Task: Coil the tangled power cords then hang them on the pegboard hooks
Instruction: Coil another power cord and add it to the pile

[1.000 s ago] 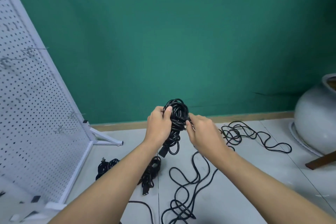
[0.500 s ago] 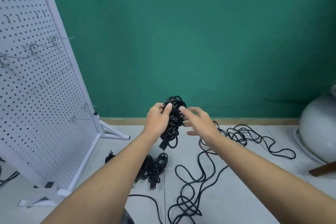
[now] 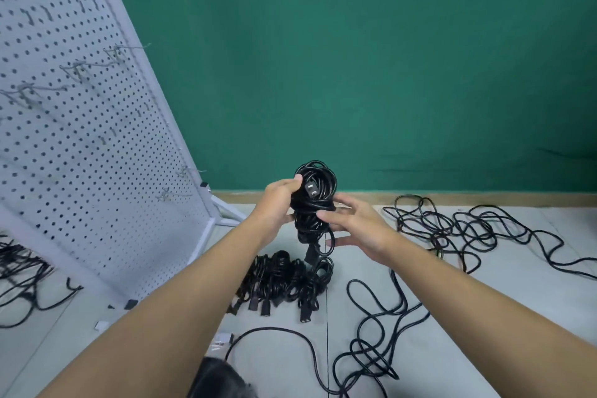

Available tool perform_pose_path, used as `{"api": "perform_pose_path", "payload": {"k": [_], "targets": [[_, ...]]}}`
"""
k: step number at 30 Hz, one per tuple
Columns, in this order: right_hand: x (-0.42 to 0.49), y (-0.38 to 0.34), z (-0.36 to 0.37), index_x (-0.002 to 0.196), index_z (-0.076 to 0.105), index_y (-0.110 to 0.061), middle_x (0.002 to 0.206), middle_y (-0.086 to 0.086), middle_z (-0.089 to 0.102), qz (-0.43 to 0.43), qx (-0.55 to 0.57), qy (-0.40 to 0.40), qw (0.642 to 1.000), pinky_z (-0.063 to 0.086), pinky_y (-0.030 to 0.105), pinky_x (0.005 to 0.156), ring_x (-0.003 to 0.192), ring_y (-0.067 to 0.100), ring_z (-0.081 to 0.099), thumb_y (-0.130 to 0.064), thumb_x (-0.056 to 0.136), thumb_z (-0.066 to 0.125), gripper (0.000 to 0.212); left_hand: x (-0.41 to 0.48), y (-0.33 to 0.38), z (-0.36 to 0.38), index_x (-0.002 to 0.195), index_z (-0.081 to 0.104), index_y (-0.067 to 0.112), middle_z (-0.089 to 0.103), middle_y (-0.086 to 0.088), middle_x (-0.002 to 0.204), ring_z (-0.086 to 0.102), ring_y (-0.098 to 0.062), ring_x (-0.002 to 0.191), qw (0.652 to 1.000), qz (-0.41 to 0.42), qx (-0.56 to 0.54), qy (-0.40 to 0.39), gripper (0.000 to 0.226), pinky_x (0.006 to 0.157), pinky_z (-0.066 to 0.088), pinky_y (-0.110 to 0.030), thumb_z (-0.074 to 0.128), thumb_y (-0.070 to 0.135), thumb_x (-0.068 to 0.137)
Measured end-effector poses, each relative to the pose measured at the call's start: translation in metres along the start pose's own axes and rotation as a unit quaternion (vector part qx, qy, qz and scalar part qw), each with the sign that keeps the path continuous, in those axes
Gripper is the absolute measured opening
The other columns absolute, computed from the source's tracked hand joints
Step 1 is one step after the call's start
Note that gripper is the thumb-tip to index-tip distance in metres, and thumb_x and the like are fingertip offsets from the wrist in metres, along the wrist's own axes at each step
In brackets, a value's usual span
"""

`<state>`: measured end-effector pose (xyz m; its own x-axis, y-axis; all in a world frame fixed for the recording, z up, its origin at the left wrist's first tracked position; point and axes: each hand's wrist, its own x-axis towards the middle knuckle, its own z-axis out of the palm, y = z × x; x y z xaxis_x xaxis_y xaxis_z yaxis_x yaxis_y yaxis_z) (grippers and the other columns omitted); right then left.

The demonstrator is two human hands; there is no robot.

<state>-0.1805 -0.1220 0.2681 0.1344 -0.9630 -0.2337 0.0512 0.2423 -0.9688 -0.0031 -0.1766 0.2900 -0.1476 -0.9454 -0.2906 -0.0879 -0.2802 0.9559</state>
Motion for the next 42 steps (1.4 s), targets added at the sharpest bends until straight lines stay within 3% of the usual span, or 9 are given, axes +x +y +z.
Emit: {"api": "perform_pose_path", "payload": {"k": [9, 15, 21, 25, 30, 34, 37, 40, 42], "targets": [[0.052, 0.063, 0.010, 0.131, 0.058, -0.029, 0.110, 0.014, 0.076, 0.056, -0.060, -0.008, 0.997, 0.060, 0.049, 0.078, 0.090, 0.022, 0.077, -0.020, 0.094, 0.076, 0.042, 0.031, -0.067, -0.032, 0.131, 0.065, 0.030, 0.069, 0.001, 0.130, 0.070, -0.024, 0.114, 0.994, -0.080, 0.071, -0.022, 0.053, 0.106, 0.051, -0.050, 0.056, 0.066, 0.094], [0.074, 0.120, 0.002, 0.128, 0.059, -0.021, 0.103, 0.010, 0.079, 0.141, -0.056, 0.014, 0.988, 0.061, 0.039, 0.069, 0.079, 0.021, 0.076, -0.020, 0.098, 0.070, 0.032, 0.044, -0.128, -0.016, 0.135, 0.055, 0.025, 0.072, 0.002, 0.108, 0.073, -0.015, 0.094, 0.993, -0.116, 0.021, -0.031, 0.037, 0.096, 0.056, -0.032, 0.065, 0.034, 0.101], [0.101, 0.174, 0.012, 0.116, 0.059, -0.032, 0.107, 0.000, 0.077, 0.155, -0.139, -0.002, 0.978, 0.057, 0.049, 0.099, 0.100, 0.020, 0.075, -0.053, 0.076, 0.079, 0.050, 0.050, -0.181, -0.023, 0.127, 0.061, 0.041, 0.073, 0.004, 0.112, 0.069, -0.014, 0.109, 0.990, -0.091, 0.103, 0.007, 0.053, 0.102, 0.055, -0.042, 0.080, 0.045, 0.078], [0.125, 0.192, 0.049, 0.120, 0.056, -0.028, 0.114, -0.005, 0.072, 0.154, -0.205, -0.037, 0.966, 0.054, 0.038, 0.101, 0.108, 0.016, 0.069, -0.061, 0.083, 0.072, 0.053, 0.055, -0.201, -0.053, 0.126, 0.062, 0.040, 0.071, 0.014, 0.108, 0.064, 0.000, 0.105, 0.983, -0.066, 0.152, 0.078, 0.042, 0.089, 0.049, -0.018, 0.077, 0.030, 0.088], [0.152, 0.201, 0.097, 0.119, 0.067, -0.022, 0.107, -0.005, 0.076, 0.144, -0.219, -0.070, 0.963, 0.056, 0.035, 0.096, 0.100, 0.013, 0.071, -0.054, 0.092, 0.069, 0.042, 0.061, -0.213, -0.100, 0.129, 0.062, 0.040, 0.069, 0.018, 0.107, 0.062, 0.007, 0.099, 0.973, -0.071, 0.182, 0.119, 0.041, 0.078, 0.045, -0.011, 0.074, 0.030, 0.091], [0.167, 0.225, 0.118, 0.129, 0.067, -0.018, 0.111, -0.002, 0.077, 0.166, -0.189, -0.063, 0.966, 0.055, 0.040, 0.102, 0.103, 0.014, 0.072, -0.041, 0.089, 0.073, 0.046, 0.069, -0.228, -0.126, 0.136, 0.058, 0.039, 0.067, 0.016, 0.109, 0.064, -0.003, 0.102, 0.962, -0.074, 0.228, 0.134, 0.049, 0.092, 0.049, -0.017, 0.075, 0.029, 0.091], [0.170, 0.233, 0.119, 0.150, 0.049, -0.016, 0.137, 0.007, 0.064, 0.198, -0.204, -0.073, 0.956, 0.052, 0.027, 0.098, 0.117, 0.019, 0.064, -0.022, 0.093, 0.071, 0.062, 0.074, -0.243, -0.134, 0.143, 0.056, 0.027, 0.060, 0.010, 0.110, 0.062, -0.011, 0.107, 0.951, -0.085, 0.274, 0.111, 0.052, 0.104, 0.051, -0.029, 0.070, 0.014, 0.095], [0.171, 0.235, 0.112, 0.155, 0.043, -0.018, 0.146, 0.005, 0.055, 0.197, -0.238, -0.098, 0.946, 0.045, 0.012, 0.077, 0.118, 0.016, 0.060, -0.012, 0.094, 0.067, 0.066, 0.075, -0.254, -0.135, 0.142, 0.058, 0.023, 0.062, 0.008, 0.107, 0.063, -0.007, 0.097, 0.950, -0.066, 0.280, 0.122, 0.053, 0.091, 0.048, -0.006, 0.067, 0.001, 0.095], [0.172, 0.236, 0.106, 0.153, 0.047, -0.021, 0.145, 0.002, 0.057, 0.183, -0.251, -0.102, 0.945, 0.044, 0.010, 0.075, 0.116, 0.014, 0.061, -0.012, 0.094, 0.066, 0.063, 0.076, -0.256, -0.135, 0.141, 0.059, 0.022, 0.064, 0.002, 0.114, 0.062, -0.007, 0.099, 0.947, -0.068, 0.289, 0.123, 0.052, 0.091, 0.048, -0.006, 0.068, 0.003, 0.094]]}}
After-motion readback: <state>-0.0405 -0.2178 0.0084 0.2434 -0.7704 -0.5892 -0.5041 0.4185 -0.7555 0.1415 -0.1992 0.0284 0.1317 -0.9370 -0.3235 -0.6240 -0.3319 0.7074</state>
